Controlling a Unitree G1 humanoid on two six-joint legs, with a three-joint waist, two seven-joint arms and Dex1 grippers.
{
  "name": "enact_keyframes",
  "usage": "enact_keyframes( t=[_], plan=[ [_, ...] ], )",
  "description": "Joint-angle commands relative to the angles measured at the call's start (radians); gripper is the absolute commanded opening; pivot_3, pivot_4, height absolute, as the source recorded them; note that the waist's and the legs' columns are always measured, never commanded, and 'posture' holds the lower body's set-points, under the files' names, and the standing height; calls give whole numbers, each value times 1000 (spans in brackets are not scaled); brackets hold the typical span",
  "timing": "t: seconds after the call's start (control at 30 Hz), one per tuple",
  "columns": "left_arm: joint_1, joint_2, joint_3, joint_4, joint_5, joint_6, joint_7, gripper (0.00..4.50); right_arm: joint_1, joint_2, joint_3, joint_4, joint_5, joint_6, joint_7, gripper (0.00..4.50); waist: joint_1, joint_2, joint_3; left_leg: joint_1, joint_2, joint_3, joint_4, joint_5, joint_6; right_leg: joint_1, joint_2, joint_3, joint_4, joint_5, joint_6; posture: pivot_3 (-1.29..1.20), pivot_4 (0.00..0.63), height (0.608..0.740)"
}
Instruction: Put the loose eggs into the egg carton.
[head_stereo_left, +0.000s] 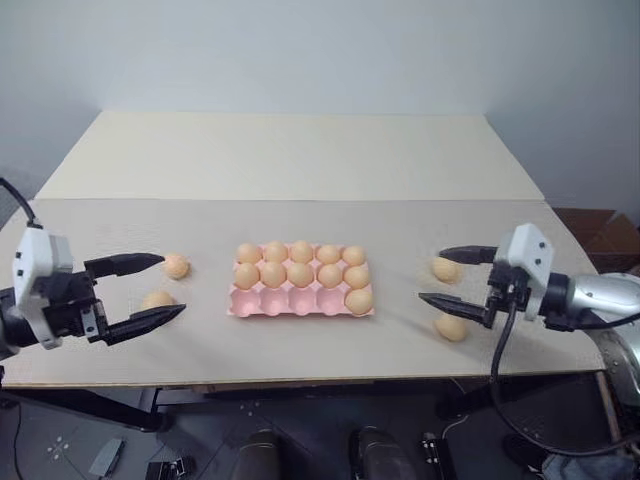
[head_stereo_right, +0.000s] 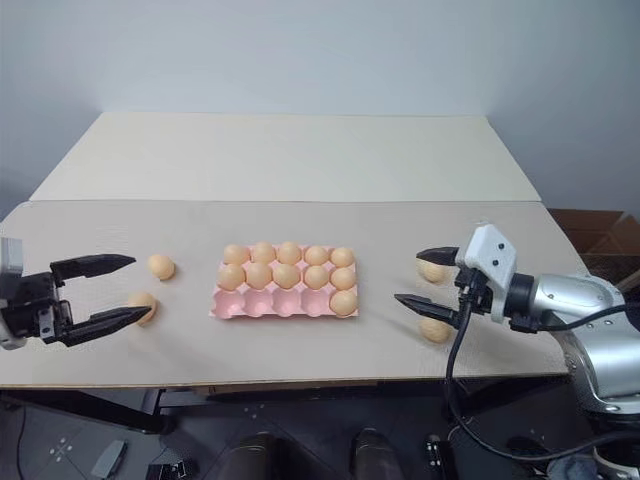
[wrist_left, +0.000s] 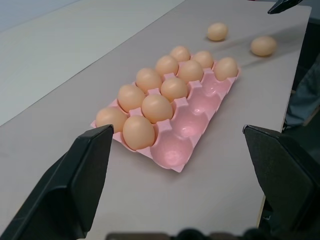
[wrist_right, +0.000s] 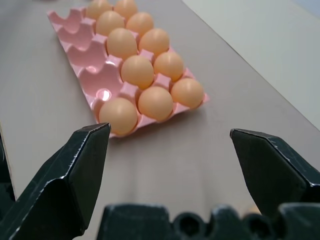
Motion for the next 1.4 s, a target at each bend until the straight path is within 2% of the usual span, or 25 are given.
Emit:
enact_keyframes(
  t=[0.03, 0.2, 0.33, 0.5, 0.67, 0.77, 0.9, 0.97, 1.03, 1.17, 1.27, 1.4],
  plan=[
    [-9, 4, -22, -13, -10, -5, -20, 4500, 41, -44, -93, -86, 25, 46, -16, 4471, 1, 0, 0, 0, 0, 0, 0, 0, 0, 0, 0, 0, 0, 0, 0, 0, 150, 740],
    [-59, 18, -84, -6, -26, 12, -34, 4500, 111, -85, -126, -176, 42, 238, -100, 4471, 1, 0, 0, 1, 0, 0, 0, 0, 0, 0, 0, 0, 0, -1, -1, 0, 150, 740],
    [-136, 17, -153, 30, -9, 6, -41, 4500, 194, -77, -111, -236, 45, 296, -134, 4471, 3, 0, 0, 0, 0, 0, 0, 0, 0, 1, 0, 0, 0, -1, -1, 0, 150, 740],
    [-183, 14, -199, 78, 7, -10, -71, 4500, 136, -31, 27, -182, -57, 419, -324, 4471, -6, -1, -1, 0, 0, 0, 0, 0, 0, 0, 0, 1, 0, -1, 0, 0, 150, 740],
    [-190, 5, -219, 85, 17, -19, -72, 4500, 90, 6, 124, -113, -111, 466, -389, 4471, -9, -1, -1, -1, 0, 0, 0, 0, 0, -1, 1, 1, 0, 0, 0, 0, 150, 740],
    [-192, 4, -219, 87, 16, -20, -73, 4500, 65, 28, 144, -88, -117, 461, -394, 3853, -9, -1, -1, -1, 0, 0, 0, 0, 0, -1, 0, 1, -1, 0, 0, 0, 150, 740],
    [-187, 7, -210, 83, 17, -20, -72, 4500, 40, 51, 160, -60, -115, 471, -399, 2419, -9, -1, -1, -1, 0, 0, 0, 0, 0, -1, 0, 1, 0, 0, 0, 0, 150, 740],
    [-184, 9, -205, 82, 17, -21, -72, 4500, 32, 57, 153, -74, -115, 471, -404, 1929, -9, -1, -1, -1, 0, 0, 0, 0, 0, -1, 0, 1, 0, 0, 1, 0, 150, 740],
    [-182, 9, -200, 81, 18, -22, -70, 4500, 16, 56, 142, -96, -115, 479, -409, 1746, -9, -1, -1, -1, 0, -1, 0, 0, 0, -1, 1, 1, 0, 0, 1, 0, 150, 740],
    [-168, 5, -185, 76, 20, -25, -61, 4500, -62, 68, 124, -186, -67, 515, -405, 1746, -12, -1, -1, -1, 0, 0, 0, 0, 0, -1, 0, 1, 0, 0, 1, 0, 150, 740],
    [-154, 2, -179, 74, 21, -28, -58, 4500, -161, 114, 183, -254, -28, 543, -409, 1746, -22, -1, -1, -1, 1, -1, 0, 0, 0, -1, 2, 1, 0, 0, 1, 0, 150, 740],
    [-148, -3, -175, 76, 22, -31, -54, 4500, -319, 248, 320, -263, -15, 576, -441, 1746, -25, -1, -1, 0, 1, -1, 0, 0, 0, -1, 2, 1, 0, 0, 1, 0, 150, 740]
  ],
)
